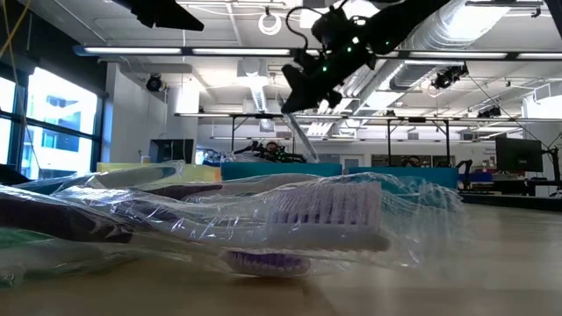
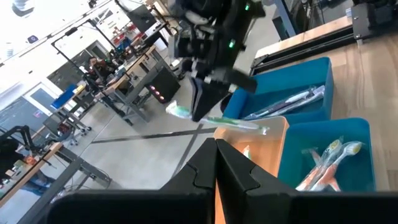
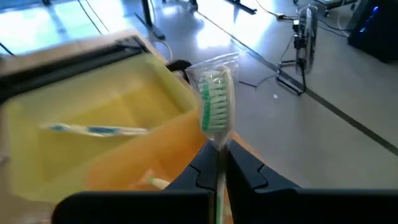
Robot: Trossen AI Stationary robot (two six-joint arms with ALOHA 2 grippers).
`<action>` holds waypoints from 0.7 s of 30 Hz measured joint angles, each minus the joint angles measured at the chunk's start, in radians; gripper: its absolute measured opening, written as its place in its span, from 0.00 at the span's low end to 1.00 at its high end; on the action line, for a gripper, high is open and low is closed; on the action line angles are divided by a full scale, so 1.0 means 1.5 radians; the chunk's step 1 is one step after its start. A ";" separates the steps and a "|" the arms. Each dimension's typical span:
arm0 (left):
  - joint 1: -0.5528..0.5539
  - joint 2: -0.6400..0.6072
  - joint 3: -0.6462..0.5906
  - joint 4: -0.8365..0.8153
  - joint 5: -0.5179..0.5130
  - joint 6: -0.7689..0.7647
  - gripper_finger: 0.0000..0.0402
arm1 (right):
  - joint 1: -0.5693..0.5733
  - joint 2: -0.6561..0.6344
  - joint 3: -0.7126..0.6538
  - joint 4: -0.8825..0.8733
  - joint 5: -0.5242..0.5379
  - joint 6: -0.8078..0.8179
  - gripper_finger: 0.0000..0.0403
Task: Pick & Place Toothbrushes
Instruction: Put the green toothbrush into the orange bin
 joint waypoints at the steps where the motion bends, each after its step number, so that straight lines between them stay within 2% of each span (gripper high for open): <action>1: 0.000 0.000 0.000 0.000 0.000 0.000 0.00 | -0.005 0.007 0.002 0.000 0.000 -0.009 0.01; 8: 0.000 0.000 0.000 0.000 0.000 0.008 0.00 | -0.045 0.032 0.003 -0.022 -0.049 -0.053 0.01; 13: 0.000 0.000 0.000 0.000 0.000 0.022 0.00 | -0.058 0.042 0.003 -0.034 -0.089 -0.128 0.01; 16: 0.000 0.000 0.000 -0.001 0.000 0.024 0.00 | -0.066 0.045 0.003 -0.033 -0.118 -0.136 0.01; 21: 0.000 0.000 0.000 0.000 0.000 0.023 0.00 | -0.072 0.050 0.003 -0.023 -0.123 -0.135 0.01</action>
